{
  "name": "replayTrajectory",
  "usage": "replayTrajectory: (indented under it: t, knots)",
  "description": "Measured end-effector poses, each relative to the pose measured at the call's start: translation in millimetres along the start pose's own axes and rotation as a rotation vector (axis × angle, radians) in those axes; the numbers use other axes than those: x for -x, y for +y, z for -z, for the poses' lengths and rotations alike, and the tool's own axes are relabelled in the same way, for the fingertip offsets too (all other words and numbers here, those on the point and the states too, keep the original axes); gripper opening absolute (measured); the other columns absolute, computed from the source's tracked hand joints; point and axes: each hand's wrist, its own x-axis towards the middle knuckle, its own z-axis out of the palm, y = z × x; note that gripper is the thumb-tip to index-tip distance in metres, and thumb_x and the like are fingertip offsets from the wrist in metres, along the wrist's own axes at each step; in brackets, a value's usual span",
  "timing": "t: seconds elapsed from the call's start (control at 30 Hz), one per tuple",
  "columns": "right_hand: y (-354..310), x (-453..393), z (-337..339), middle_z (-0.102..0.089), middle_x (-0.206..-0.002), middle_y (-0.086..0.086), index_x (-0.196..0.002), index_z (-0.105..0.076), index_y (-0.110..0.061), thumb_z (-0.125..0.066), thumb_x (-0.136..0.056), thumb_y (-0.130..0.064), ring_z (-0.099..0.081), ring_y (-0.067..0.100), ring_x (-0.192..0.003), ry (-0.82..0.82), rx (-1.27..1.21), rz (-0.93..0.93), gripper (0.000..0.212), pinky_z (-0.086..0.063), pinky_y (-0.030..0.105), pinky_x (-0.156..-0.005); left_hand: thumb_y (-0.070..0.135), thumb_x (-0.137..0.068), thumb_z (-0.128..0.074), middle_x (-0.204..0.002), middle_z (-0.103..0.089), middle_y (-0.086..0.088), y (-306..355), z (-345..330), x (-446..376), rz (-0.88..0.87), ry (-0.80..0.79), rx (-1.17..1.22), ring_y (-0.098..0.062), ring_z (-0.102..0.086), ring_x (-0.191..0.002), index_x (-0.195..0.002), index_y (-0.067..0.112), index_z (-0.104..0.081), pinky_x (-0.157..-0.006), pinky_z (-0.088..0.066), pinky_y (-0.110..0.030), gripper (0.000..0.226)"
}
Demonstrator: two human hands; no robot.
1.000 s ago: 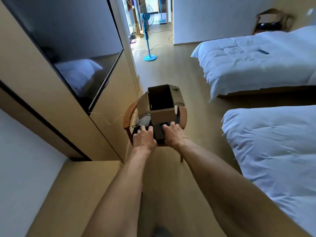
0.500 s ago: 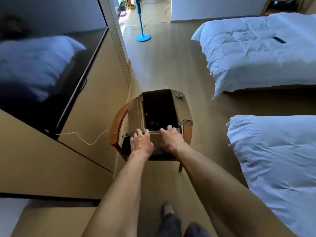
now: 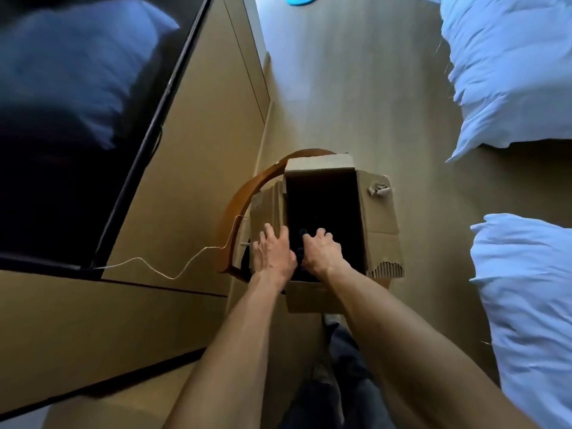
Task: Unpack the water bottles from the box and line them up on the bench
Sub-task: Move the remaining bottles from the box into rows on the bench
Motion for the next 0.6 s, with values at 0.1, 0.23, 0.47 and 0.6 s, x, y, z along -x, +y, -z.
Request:
replayTrajectory:
  t: [0.1, 0.23, 0.47, 0.6]
  knots:
    - [0.3, -27.5, -17.9, -0.034, -0.145, 0.021, -0.133, -0.047, -0.015, -0.052, -0.097, -0.023, -0.038, 0.039, -0.131, -0.088, 0.045, 0.018, 0.037, -0.043, 0.051, -0.101, 0.025, -0.093, -0.057, -0.159, -0.016, -0.024, 7.0, -14.7, -27.0, -0.005, -0.025, 0.021, -0.038, -0.026, -0.144, -0.151, 0.020, -0.026, -0.112, -0.030, -0.049, 0.066]
    - [11.3, -51.4, -38.0, -0.033, -0.144, 0.023, -0.135, -0.047, -0.013, -0.049, -0.097, -0.024, -0.038, 0.040, -0.129, -0.229, 0.096, -0.023, 0.040, -0.043, 0.051, -0.101, 0.023, -0.091, -0.058, -0.160, -0.006, -0.024, 9.2, -31.1, -47.1, 0.012, -0.054, 0.017, -0.039, -0.018, -0.146, -0.153, 0.023, -0.021, -0.113, -0.028, -0.048, 0.073]
    - [32.0, -92.0, -67.8, -0.027, -0.148, 0.025, -0.141, -0.042, -0.011, -0.044, -0.099, -0.024, -0.034, 0.041, -0.132, -0.387, 0.167, -0.078, 0.044, -0.042, 0.050, -0.102, 0.025, -0.088, -0.061, -0.160, 0.006, -0.025, -2.6, -59.7, -79.8, 0.079, -0.104, -0.027, -0.040, -0.015, -0.147, -0.154, 0.025, -0.016, -0.111, -0.030, -0.047, 0.079]
    - [46.7, -115.8, -79.7, -0.028, -0.147, 0.023, -0.144, -0.037, -0.010, -0.042, -0.099, -0.022, -0.035, 0.040, -0.131, -0.409, 0.176, -0.109, 0.047, -0.042, 0.051, -0.102, 0.027, -0.089, -0.059, -0.159, 0.004, -0.027, -2.4, -67.3, -96.1, 0.095, -0.109, -0.047, -0.039, -0.019, -0.145, -0.153, 0.027, -0.018, -0.109, -0.032, -0.044, 0.076]
